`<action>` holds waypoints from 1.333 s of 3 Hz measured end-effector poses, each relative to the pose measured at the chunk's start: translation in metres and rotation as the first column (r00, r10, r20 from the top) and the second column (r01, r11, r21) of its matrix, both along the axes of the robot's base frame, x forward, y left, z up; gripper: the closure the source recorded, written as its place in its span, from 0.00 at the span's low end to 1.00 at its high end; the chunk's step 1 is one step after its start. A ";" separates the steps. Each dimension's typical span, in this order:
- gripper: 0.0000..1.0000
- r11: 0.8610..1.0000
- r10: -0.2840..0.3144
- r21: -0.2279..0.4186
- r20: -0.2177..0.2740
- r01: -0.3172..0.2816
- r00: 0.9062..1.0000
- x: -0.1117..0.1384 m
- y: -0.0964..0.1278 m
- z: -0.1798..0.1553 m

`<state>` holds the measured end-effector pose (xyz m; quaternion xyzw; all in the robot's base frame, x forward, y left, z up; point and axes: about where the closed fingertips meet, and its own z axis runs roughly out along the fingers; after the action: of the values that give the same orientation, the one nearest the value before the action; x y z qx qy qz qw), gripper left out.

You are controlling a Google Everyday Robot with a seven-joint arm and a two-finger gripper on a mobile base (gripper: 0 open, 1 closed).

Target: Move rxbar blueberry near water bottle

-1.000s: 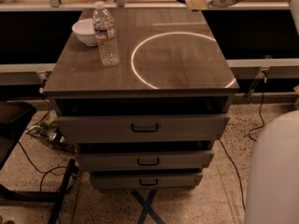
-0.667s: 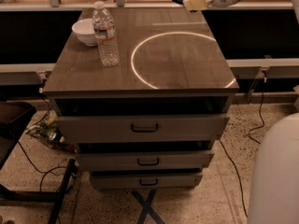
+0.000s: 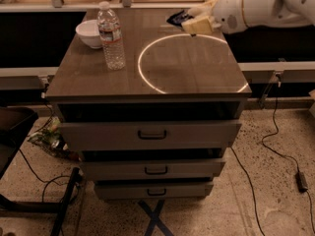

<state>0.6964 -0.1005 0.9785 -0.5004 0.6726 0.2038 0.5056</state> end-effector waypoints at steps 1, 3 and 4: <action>1.00 0.978 0.185 0.111 -0.083 -0.176 0.979 -0.039 0.036 -0.064; 1.00 0.953 0.292 0.136 -0.159 -0.272 0.943 -0.029 0.072 -0.123; 1.00 0.945 0.323 0.116 -0.160 -0.307 0.933 -0.015 0.093 -0.137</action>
Offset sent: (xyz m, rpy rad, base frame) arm -0.0523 0.0712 -0.1349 0.1842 0.2174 0.3587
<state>0.6814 -0.0077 0.8419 -0.5585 0.6162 0.3557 0.4264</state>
